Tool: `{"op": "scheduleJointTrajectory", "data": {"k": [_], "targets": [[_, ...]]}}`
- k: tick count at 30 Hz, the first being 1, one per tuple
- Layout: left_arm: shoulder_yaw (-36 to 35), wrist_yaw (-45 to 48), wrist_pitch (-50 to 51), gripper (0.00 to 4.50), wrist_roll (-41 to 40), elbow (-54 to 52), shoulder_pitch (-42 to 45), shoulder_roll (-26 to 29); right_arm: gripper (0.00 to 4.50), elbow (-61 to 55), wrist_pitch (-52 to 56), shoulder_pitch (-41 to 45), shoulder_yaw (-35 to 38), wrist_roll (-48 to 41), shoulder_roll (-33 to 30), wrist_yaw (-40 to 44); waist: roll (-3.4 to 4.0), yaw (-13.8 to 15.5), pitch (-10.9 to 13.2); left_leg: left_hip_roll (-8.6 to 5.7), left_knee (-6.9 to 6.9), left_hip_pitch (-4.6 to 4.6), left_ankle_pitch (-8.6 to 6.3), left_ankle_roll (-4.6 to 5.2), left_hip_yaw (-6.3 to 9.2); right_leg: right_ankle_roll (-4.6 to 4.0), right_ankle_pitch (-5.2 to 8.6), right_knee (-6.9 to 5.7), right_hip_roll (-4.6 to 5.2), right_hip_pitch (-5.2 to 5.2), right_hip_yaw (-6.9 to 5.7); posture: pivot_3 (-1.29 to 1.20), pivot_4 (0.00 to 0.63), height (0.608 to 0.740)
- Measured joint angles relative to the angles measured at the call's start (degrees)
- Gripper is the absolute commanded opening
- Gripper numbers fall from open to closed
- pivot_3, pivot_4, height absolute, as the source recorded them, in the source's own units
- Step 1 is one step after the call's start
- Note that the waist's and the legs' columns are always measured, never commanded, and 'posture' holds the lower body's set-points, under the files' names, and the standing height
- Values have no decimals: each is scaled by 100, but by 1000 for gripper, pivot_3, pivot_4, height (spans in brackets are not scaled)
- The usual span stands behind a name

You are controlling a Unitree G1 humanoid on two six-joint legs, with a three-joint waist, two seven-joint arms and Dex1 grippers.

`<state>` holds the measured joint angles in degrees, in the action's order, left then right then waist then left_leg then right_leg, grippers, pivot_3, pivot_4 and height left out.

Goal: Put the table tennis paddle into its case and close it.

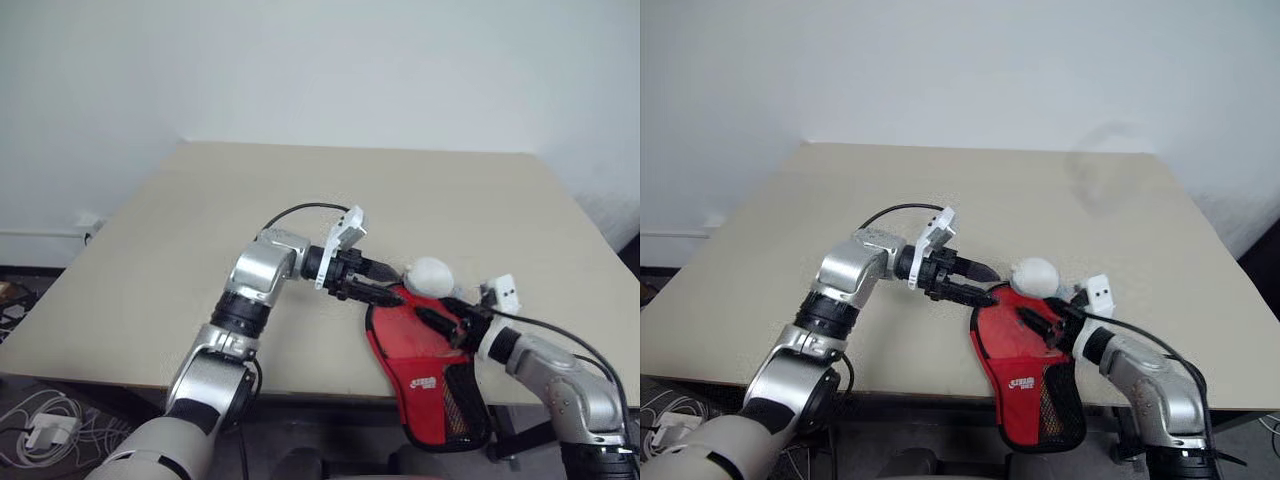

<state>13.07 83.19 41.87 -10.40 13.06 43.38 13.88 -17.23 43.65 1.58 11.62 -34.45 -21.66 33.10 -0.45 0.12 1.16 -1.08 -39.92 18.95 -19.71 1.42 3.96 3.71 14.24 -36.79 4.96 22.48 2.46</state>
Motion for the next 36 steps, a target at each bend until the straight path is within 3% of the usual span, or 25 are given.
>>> {"op": "scheduleJointTrajectory", "data": {"k": [4, 10, 15, 25, 36], "targets": [[390, -284, 3, 3324, 5, -138, -443, 48, 4059, -59, -4, 240, 480, -402, -99, 1, 10, 0, 1, 0, 2, -3, 0, 1, -6, 0, 0, 0, -2, -1, -2, 0, 0, 716], [622, -882, -247, 3324, 37, -57, -506, -226, 4059, 115, -15, 565, 466, -383, -255, -84, 11, 3, 1, 0, 1, -1, 0, 1, -11, 0, 0, 3, -1, -2, -2, 0, 0, 716], [824, -1564, -592, 3324, 154, 432, -547, -698, 4059, 586, -118, 1080, 258, -150, -195, -348, 11, 1, 1, 0, 2, 1, 2, -3, -12, 0, 0, 3, -1, 1, -2, 0, 0, 716], [1135, -2409, -1120, 3324, 516, 1083, -641, -1015, 4059, 2344, -546, 2504, -723, 992, 99, -790, 23, 2, 1, -4, 6, 2, 17, -29, -13, -1, 0, 6, 3, 2, -2, 0, 0, 716], [1286, -2835, -1343, 3324, 682, 1130, -646, -1132, 4059, 3650, -846, 2959, -961, 1650, 347, -923, 27, -13, -1, -4, 6, 0, 17, -30, -14, -1, 0, 4, 3, 1, -1, 0, 0, 716]]}}
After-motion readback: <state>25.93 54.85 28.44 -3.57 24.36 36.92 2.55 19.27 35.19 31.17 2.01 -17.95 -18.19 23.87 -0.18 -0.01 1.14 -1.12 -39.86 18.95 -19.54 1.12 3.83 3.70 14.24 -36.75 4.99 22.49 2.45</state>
